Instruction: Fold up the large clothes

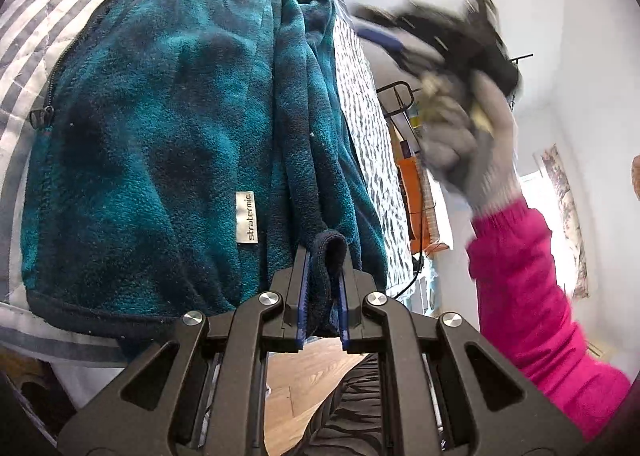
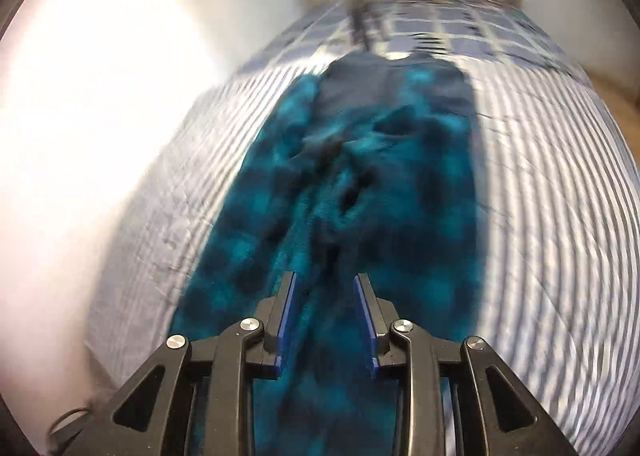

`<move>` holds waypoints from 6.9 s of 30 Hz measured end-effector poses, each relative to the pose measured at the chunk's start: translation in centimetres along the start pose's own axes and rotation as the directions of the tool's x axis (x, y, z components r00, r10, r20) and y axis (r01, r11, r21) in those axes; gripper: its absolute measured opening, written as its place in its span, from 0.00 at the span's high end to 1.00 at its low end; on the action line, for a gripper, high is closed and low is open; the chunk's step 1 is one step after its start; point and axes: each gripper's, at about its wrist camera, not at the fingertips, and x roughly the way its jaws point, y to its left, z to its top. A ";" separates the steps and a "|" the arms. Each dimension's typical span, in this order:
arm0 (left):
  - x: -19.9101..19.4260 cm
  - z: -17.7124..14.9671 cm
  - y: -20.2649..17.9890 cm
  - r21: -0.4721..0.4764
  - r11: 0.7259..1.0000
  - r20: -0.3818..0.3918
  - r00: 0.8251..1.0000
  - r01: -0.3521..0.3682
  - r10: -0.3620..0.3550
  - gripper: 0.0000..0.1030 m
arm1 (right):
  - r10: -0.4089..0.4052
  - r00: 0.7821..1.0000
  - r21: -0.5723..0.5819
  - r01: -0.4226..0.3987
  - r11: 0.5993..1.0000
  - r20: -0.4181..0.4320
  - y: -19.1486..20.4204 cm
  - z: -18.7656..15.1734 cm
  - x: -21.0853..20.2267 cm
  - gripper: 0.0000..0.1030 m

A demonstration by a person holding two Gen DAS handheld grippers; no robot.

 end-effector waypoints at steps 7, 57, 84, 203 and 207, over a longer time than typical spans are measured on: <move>-0.7 0.1 -0.1 0.006 1.000 -0.008 1.000 -0.006 0.006 0.90 | 0.012 1.000 0.088 -0.010 0.996 -0.021 -3.2 -10.1 -5.7 0.68; 7.1 3.0 -1.8 0.143 0.976 -0.193 0.963 -0.164 0.190 0.91 | -0.251 0.968 -0.180 0.245 0.953 -0.011 4.1 -27.7 -7.1 0.79; -1.9 6.4 -7.1 0.405 0.865 0.182 0.954 -0.295 0.240 0.76 | 0.074 0.978 -0.064 -0.062 0.996 0.196 -2.1 -2.4 -6.0 0.84; 4.7 26.8 6.6 -0.183 0.957 0.151 0.955 -0.226 0.255 0.87 | 0.169 0.985 0.400 -0.163 0.902 0.022 -8.2 2.1 8.0 0.81; 5.3 27.1 7.3 -0.181 0.956 0.137 0.957 -0.230 0.256 0.85 | 0.195 0.980 0.429 -0.186 0.884 0.023 -9.1 2.1 8.7 0.81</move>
